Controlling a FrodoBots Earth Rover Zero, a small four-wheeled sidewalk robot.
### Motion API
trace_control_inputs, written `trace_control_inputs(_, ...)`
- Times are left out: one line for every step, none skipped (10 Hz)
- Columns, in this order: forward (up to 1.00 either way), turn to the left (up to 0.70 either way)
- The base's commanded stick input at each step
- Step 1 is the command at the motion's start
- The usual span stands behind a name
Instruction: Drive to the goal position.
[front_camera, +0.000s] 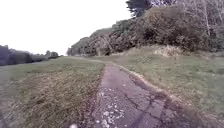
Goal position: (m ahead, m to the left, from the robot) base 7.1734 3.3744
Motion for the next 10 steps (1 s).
trace_control_inputs(0.05, 0.00)
trace_control_inputs(0.04, 0.00)
trace_control_inputs(0.04, 0.00)
trace_control_inputs(0.05, 0.00)
trace_control_inputs(0.04, 0.00)
trace_control_inputs(0.05, 0.00)
trace_control_inputs(0.04, 0.00)
trace_control_inputs(0.04, 0.00)
trace_control_inputs(0.04, 0.00)
trace_control_inputs(0.04, 0.00)
